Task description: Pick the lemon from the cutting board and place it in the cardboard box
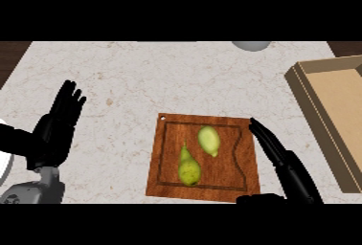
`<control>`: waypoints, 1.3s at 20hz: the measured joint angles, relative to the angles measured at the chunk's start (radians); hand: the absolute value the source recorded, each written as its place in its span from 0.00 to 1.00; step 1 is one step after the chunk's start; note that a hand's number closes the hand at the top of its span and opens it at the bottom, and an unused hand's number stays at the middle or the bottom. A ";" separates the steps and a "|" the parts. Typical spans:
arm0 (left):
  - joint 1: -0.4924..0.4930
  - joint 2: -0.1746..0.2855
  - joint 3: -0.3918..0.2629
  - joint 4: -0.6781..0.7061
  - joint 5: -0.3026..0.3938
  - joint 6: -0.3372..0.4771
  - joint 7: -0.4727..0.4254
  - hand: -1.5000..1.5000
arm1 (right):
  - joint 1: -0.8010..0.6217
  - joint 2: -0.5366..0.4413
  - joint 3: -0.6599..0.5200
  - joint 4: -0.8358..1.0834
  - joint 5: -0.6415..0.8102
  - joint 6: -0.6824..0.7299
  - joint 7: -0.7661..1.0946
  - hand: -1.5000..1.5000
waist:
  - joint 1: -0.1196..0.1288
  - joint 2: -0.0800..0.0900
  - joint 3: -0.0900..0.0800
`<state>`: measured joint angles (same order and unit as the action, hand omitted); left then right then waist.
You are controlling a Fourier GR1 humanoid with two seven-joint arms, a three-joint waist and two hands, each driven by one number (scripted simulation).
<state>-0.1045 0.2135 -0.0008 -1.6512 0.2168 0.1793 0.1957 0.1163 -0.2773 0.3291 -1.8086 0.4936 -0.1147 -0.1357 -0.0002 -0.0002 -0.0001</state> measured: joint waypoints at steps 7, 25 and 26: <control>-0.006 -0.029 0.010 -0.001 -0.037 -0.013 0.009 0.50 | -0.038 0.086 -0.014 0.077 0.053 -0.018 -0.009 0.00 | 0.000 0.000 0.000; 0.025 -0.082 0.042 -0.027 -0.084 -0.053 0.010 0.50 | -0.151 0.212 -0.045 0.239 0.186 -0.030 0.023 0.00 | 0.001 0.000 0.000; 0.010 -0.079 0.050 -0.017 -0.086 -0.053 0.015 0.50 | -0.143 0.222 -0.035 0.244 0.197 -0.041 0.020 0.00 | 0.000 0.000 0.000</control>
<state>-0.0946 0.1343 0.0489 -1.6683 0.1313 0.1266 0.2106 -0.0266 -0.0555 0.2937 -1.5643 0.6910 -0.1555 -0.1156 0.0003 -0.0003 -0.0001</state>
